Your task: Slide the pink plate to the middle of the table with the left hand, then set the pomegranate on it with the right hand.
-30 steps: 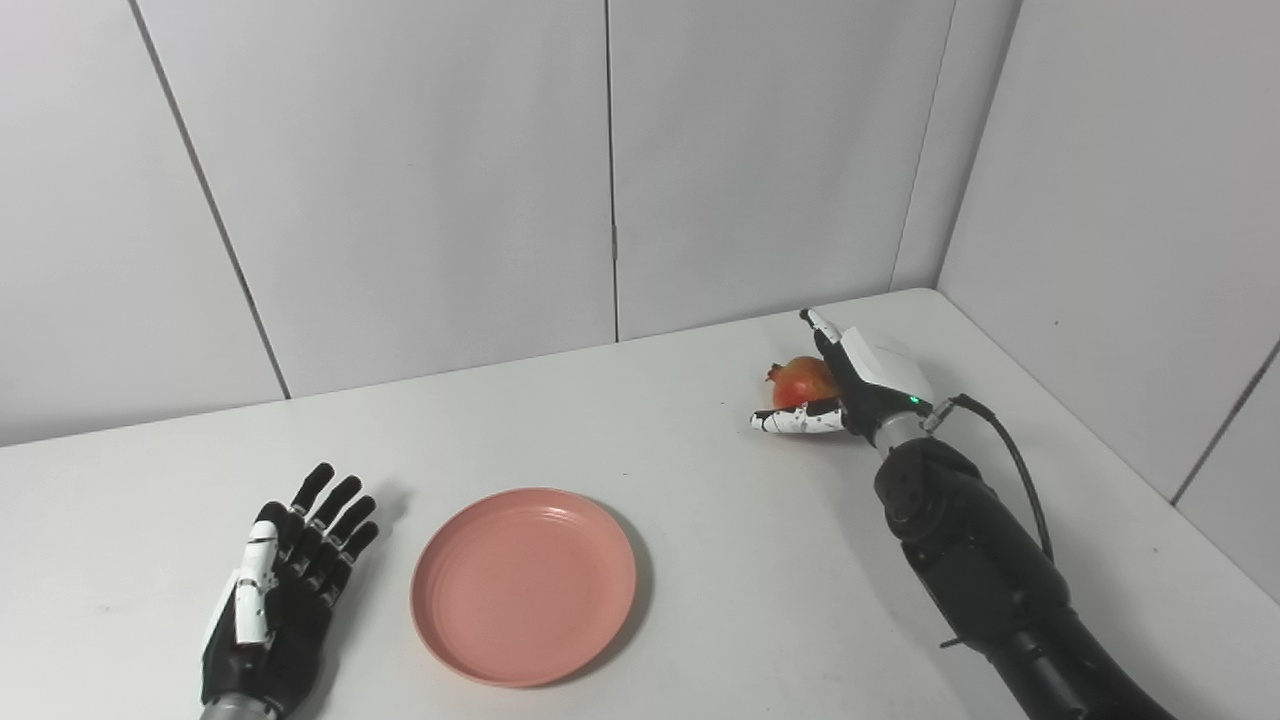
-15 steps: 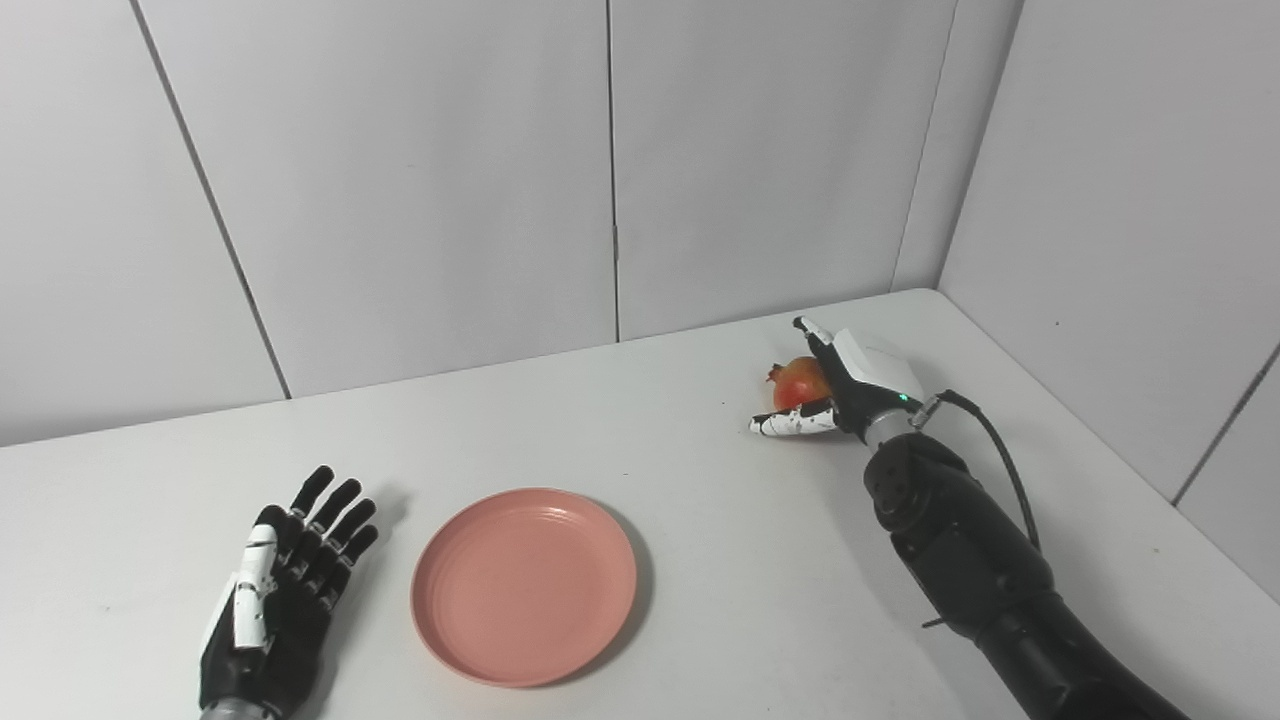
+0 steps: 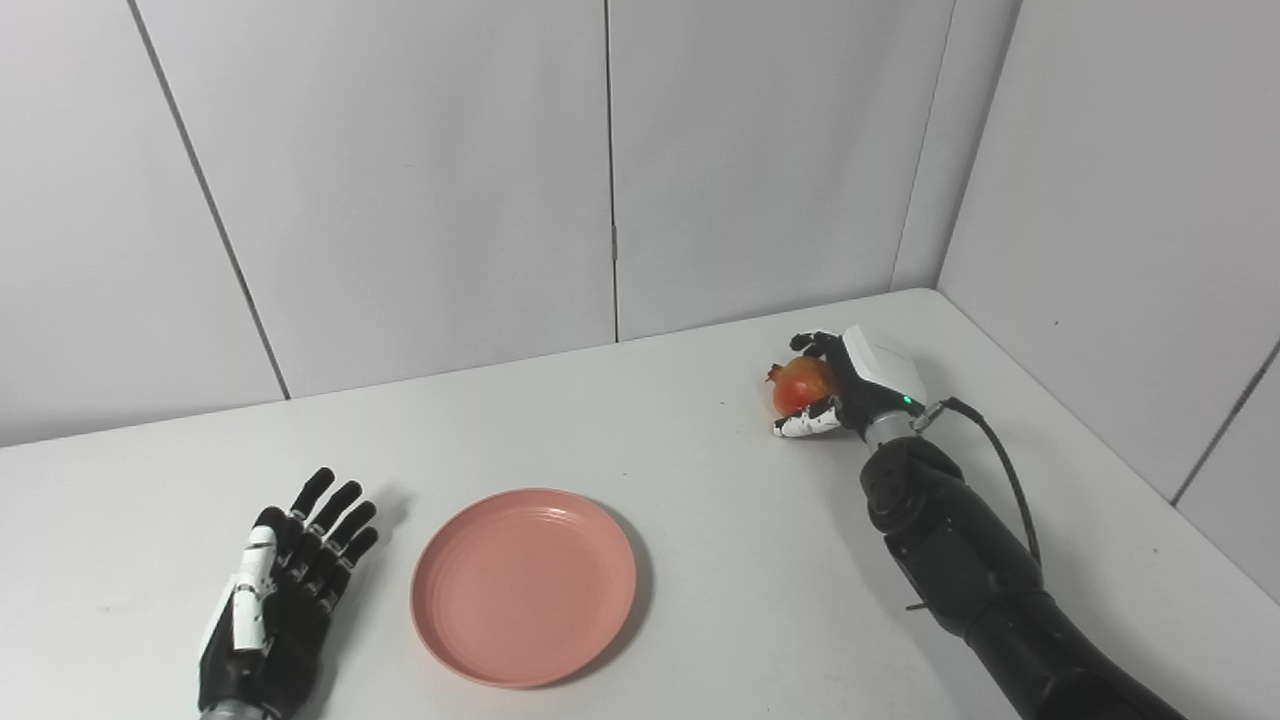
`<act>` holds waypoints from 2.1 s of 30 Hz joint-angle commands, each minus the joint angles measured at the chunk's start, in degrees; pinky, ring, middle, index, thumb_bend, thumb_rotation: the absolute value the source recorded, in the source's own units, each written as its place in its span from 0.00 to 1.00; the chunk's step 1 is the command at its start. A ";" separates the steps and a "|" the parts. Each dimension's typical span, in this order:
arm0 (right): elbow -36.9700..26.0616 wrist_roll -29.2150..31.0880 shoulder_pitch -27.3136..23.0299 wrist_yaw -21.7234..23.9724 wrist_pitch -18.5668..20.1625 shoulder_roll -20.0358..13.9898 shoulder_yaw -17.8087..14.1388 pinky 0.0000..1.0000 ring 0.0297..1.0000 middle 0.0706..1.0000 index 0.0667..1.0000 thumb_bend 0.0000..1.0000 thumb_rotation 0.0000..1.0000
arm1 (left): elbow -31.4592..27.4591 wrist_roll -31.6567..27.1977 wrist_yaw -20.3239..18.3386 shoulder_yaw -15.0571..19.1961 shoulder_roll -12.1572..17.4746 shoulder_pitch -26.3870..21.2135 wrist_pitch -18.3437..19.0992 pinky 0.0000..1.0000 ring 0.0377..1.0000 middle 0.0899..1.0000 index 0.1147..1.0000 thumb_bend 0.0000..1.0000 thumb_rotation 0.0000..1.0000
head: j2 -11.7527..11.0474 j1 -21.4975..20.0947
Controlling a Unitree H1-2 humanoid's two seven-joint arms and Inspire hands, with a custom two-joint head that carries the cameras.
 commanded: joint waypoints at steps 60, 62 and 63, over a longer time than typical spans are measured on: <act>-32.49 -7.20 3.45 13.96 -5.69 11.72 16.31 0.34 0.39 0.45 0.45 0.50 0.13 | 0.32 14.52 12.49 -4.28 -9.07 0.80 -7.55 0.88 0.89 0.90 0.89 0.38 1.00 | 2.92 19.67; -31.83 -7.26 3.70 13.86 -6.44 11.81 16.64 0.32 0.38 0.44 0.45 0.50 0.13 | 0.26 15.23 13.31 -4.21 -9.58 0.84 -8.43 0.89 0.90 0.91 0.90 0.38 1.00 | 3.11 20.32; -31.25 -7.37 4.04 13.54 -7.16 11.94 16.89 0.32 0.38 0.43 0.45 0.50 0.13 | 0.40 15.86 13.86 -4.29 -9.84 0.84 -9.31 0.89 0.90 0.91 0.90 0.38 1.00 | 3.36 20.92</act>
